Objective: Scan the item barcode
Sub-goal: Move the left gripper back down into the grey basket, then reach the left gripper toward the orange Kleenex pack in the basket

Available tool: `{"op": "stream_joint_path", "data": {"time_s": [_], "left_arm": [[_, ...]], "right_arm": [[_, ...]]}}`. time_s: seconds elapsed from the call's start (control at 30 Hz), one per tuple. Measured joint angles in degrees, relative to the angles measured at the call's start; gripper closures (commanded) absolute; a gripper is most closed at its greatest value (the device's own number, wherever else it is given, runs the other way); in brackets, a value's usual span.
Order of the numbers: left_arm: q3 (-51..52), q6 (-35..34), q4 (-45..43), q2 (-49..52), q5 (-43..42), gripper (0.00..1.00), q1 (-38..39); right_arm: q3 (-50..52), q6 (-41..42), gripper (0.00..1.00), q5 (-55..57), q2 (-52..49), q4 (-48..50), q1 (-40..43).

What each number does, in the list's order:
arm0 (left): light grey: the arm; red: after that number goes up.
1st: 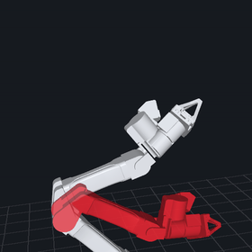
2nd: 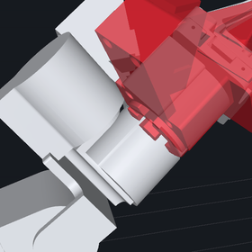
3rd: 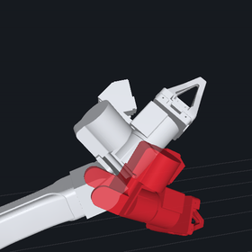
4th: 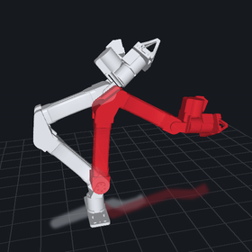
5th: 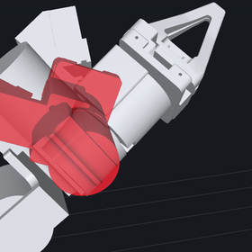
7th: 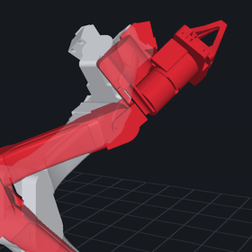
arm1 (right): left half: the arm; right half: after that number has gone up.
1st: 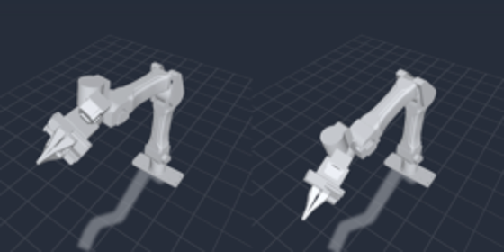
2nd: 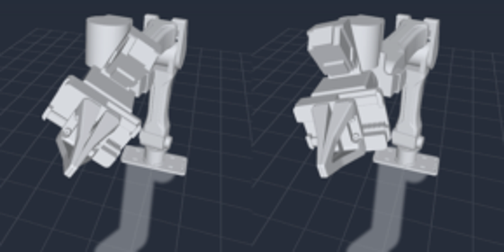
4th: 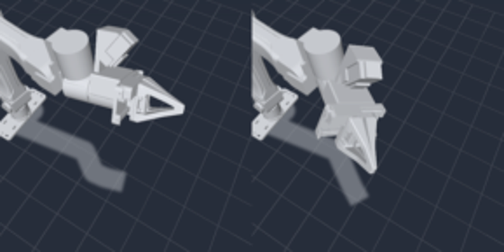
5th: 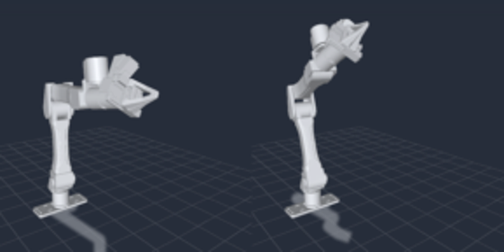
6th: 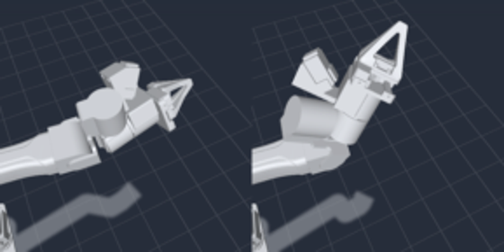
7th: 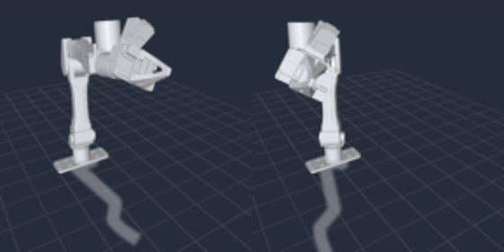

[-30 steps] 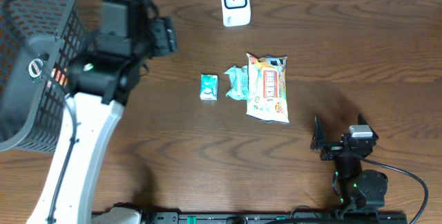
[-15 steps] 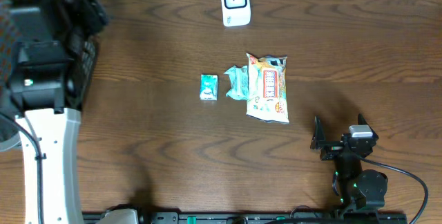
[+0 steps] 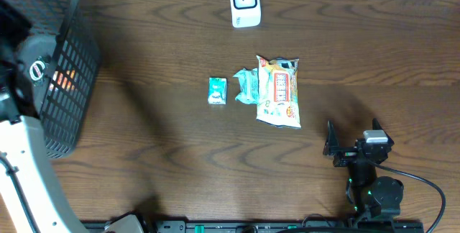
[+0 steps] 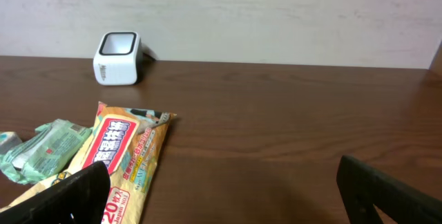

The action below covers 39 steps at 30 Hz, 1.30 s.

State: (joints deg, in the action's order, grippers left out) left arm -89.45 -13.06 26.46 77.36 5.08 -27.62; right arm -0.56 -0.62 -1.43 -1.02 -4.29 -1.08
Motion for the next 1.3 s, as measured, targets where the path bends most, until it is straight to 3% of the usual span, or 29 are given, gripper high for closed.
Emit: {"op": "stream_joint_path", "data": {"time_s": [0.37,0.7,1.3], "left_arm": [[0.0,2.2,2.3,2.2,0.0,0.23,-9.8],[0.0,8.8,7.5,9.4,0.0,0.23,-10.6],[0.0,10.2,9.2,14.1,0.0,0.23,-10.6]], "right_arm": [[0.0,0.0,0.01,0.0,0.0,0.0,0.0],[0.0,0.0,0.01,0.0,0.0,0.0,0.0],[0.0,0.0,0.01,0.0,0.0,0.0,0.0]]}}
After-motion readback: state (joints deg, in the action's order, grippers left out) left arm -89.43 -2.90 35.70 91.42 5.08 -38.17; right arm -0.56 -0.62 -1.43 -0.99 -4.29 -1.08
